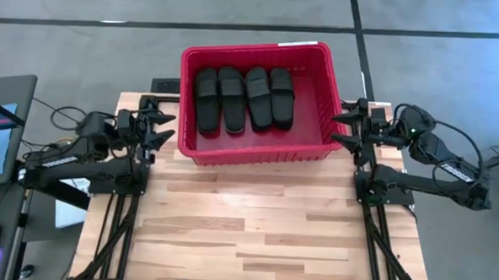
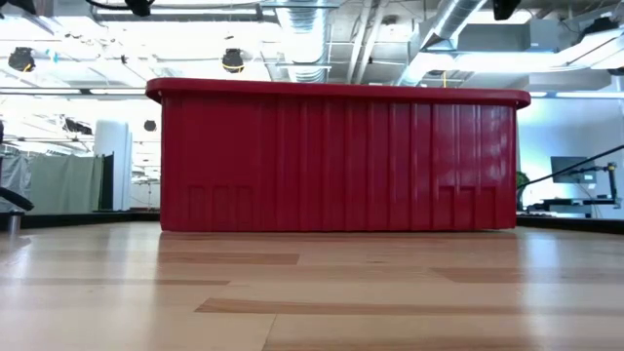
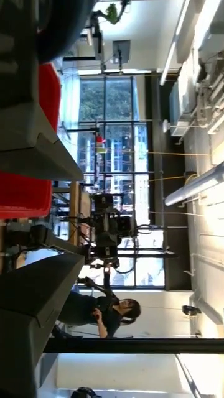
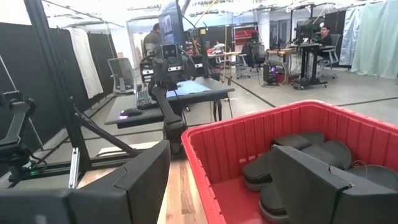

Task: Pick and place slides into bin
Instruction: Return to Home Position

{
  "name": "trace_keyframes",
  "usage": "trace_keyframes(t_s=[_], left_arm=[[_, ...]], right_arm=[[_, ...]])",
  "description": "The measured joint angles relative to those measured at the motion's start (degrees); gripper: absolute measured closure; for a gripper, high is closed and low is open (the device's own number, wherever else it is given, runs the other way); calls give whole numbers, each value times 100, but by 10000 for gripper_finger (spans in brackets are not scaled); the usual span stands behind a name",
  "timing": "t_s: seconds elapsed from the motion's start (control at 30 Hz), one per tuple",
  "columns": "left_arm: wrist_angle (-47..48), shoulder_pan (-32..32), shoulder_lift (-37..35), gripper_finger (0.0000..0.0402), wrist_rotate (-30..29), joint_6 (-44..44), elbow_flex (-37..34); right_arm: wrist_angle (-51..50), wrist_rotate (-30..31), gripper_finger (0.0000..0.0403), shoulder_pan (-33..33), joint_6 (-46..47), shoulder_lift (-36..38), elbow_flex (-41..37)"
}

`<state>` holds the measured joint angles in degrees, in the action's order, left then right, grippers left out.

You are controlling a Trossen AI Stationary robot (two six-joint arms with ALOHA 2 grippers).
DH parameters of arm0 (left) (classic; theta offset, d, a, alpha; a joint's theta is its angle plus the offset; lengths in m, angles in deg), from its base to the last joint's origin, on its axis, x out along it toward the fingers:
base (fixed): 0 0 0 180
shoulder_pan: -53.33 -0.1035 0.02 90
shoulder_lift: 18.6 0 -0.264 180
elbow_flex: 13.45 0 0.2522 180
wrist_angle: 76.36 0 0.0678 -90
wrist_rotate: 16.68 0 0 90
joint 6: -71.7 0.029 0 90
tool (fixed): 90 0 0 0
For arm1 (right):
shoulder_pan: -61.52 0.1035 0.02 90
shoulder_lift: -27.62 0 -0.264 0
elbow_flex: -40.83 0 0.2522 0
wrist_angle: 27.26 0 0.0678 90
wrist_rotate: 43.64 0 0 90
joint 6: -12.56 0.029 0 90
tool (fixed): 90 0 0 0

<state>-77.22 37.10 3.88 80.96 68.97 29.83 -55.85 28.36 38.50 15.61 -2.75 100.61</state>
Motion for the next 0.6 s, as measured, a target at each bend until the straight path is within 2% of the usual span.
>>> trace_keyframes(t_s=[0.13, 0.33, 0.43, 0.6], left_arm=[[154, 0, 4, 209, -1, -74, 0], [170, 0, 201, 209, 390, -431, 17], [423, 0, 458, 209, 564, -606, 226], [1369, 0, 1029, 209, 799, -479, 885]], right_arm=[[0, 0, 143, 0, 0, 0, 0], [0, 0, 143, 0, 13, 0, 0], [-15, -2, 143, 0, 49, 0, 0], [-16, -2, 143, 0, 63, 0, 0]])
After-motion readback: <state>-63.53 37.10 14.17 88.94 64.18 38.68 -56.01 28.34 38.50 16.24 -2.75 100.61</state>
